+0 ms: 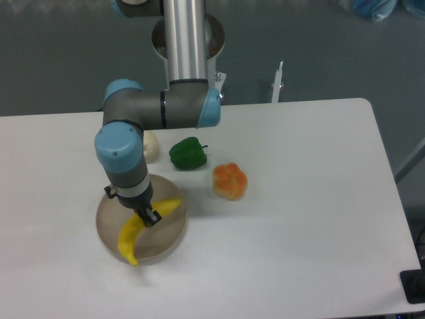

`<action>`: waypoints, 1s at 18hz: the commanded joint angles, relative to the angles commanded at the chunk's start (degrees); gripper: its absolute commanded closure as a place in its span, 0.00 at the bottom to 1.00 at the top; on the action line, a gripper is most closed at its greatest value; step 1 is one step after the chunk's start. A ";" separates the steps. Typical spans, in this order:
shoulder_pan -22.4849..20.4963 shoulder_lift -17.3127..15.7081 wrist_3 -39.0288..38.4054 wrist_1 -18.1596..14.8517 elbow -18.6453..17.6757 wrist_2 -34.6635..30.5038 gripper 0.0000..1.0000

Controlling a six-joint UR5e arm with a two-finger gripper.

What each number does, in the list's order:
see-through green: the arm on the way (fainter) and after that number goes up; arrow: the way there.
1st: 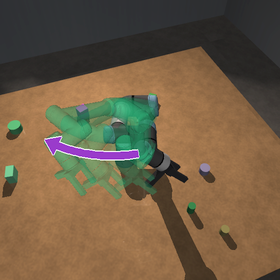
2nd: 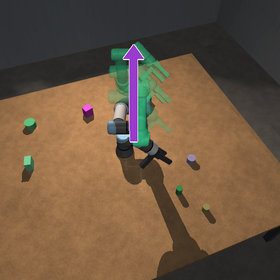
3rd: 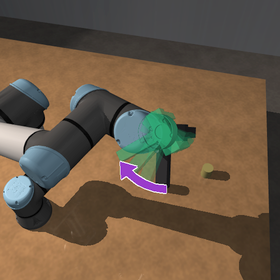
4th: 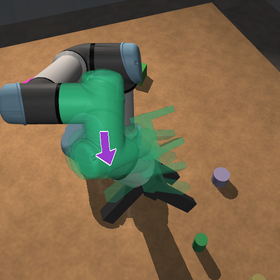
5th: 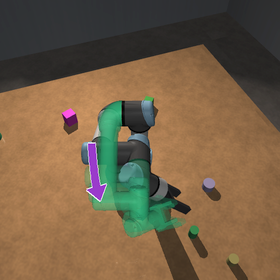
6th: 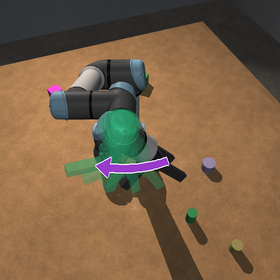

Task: Pick up the banana from the plate
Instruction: 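Lift the held banana off the plate and carry it beside the orange bun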

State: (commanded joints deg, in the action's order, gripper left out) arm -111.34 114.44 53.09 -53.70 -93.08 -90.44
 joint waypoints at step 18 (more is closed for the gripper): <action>-25.50 7.02 23.28 -0.62 11.25 -0.62 0.87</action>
State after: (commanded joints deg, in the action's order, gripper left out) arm -136.84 121.46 76.36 -54.32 -81.84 -91.05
